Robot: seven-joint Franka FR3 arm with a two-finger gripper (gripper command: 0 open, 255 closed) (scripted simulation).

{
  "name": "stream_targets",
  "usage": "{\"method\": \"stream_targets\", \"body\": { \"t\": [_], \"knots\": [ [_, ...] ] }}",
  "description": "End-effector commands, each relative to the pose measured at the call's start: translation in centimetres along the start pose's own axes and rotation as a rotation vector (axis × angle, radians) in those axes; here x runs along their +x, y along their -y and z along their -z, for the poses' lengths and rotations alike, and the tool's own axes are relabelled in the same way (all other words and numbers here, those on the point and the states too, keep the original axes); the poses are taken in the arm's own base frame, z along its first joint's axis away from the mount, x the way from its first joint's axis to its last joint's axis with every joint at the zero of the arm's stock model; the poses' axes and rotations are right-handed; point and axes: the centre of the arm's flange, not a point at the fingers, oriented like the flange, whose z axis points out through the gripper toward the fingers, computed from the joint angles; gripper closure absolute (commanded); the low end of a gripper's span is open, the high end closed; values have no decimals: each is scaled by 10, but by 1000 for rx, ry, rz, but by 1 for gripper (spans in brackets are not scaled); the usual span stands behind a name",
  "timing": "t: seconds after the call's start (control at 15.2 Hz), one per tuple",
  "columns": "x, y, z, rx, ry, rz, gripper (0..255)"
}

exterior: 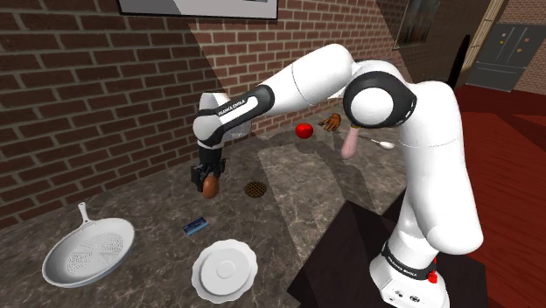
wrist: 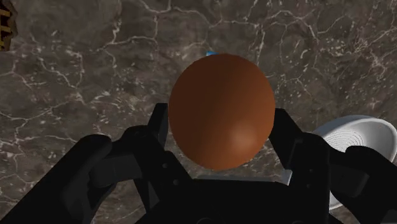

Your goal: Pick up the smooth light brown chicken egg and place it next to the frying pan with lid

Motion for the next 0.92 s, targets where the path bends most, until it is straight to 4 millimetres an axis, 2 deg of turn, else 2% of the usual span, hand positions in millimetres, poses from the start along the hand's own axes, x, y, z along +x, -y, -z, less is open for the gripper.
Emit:
{"method": "stream_targets", "body": {
  "t": [0.0,0.4,0.46,0.86],
  "knots": [
    [24,8,-3,0,-1,0,255],
    [97,40,-11,0,-1,0,255],
    [115,47,-14,0,-1,0,255],
    [114,41,-45,0,-1,0,255]
  ]
}}
